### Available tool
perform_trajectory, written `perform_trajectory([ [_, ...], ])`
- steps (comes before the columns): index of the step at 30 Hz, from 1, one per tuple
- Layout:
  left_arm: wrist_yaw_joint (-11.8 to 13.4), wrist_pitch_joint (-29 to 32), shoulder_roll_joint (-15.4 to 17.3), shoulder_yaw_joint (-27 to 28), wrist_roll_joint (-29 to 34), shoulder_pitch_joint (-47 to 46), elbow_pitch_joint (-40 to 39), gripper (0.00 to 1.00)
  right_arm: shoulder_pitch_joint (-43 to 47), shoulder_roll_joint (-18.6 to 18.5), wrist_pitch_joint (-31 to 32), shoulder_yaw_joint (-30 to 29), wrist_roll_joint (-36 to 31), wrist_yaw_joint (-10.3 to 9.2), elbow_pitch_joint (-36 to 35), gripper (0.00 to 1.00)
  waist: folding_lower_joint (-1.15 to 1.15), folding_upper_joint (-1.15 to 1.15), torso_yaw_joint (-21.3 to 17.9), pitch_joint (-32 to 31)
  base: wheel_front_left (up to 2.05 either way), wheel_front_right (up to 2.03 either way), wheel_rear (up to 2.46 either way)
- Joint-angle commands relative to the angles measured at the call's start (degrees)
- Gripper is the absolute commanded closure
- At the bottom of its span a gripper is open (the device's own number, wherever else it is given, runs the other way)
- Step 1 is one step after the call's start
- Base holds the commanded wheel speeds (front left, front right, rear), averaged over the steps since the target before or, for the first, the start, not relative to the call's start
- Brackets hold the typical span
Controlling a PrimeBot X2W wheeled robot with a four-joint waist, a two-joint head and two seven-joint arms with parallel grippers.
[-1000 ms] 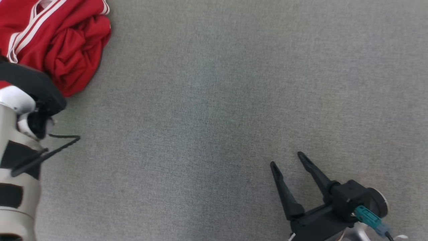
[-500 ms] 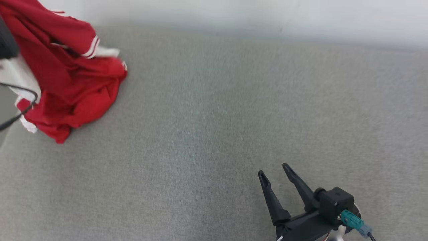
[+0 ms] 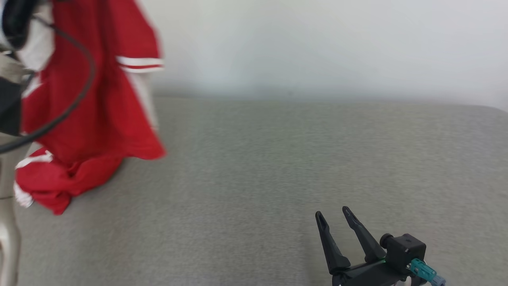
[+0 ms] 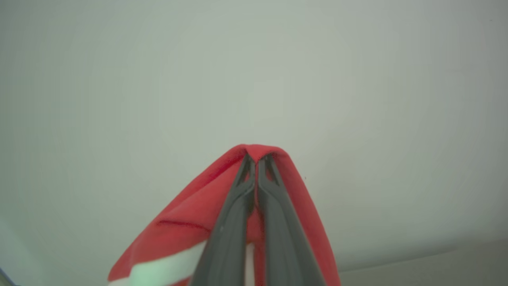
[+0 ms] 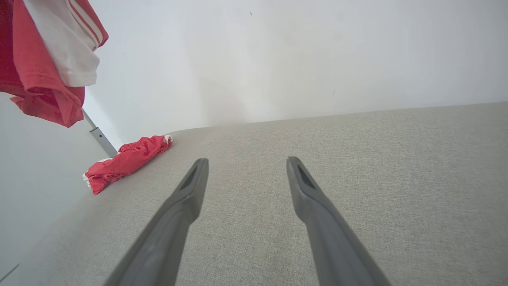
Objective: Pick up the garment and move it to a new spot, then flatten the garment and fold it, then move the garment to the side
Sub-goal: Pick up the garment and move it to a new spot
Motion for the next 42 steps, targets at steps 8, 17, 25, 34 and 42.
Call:
perform_trajectory([
  [8, -0.1, 0.8, -1.0, -7.4, -5.8, 2.9, -9.8, 1.0, -1.2, 0.2, -0.5, 0.1, 0.2, -0.12, 0.4, 0.0, 0.02, 0.01, -10.7, -1.9, 0.0, 0.0, 0.0],
  [17, 0.0, 1.0, -2.6, -12.7, -8.8, 11.8, -16.1, 1.0, -1.4, 0.2, -0.6, 0.4, 0.8, -0.12, 0.2, 0.0, 0.02, 0.01, -18.5, -0.2, 0.0, 0.0, 0.0],
  [25, 2.2, -4.1, -6.5, -17.9, -8.4, 26.9, -13.3, 1.0, -0.8, 0.2, -0.6, 1.3, 1.2, -0.12, 0.5, 0.0, 0.02, 0.01, -21.9, 0.5, 0.0, 0.0, 0.0],
  [34, 3.3, -5.3, -11.9, -23.2, -8.5, 36.8, -1.2, 1.0, -0.4, 0.2, -0.5, 1.3, 1.1, -0.12, 0.3, 0.0, 0.02, 0.01, -21.4, 0.6, 0.0, 0.0, 0.0],
  [42, 4.7, -10.3, -13.7, -24.1, -7.4, 38.6, 1.1, 0.0, 0.6, 0.2, -0.1, -0.6, 0.4, -0.12, 0.2, 0.0, 0.02, 0.01, -17.7, -0.5, 0.0, 0.0, 0.0],
])
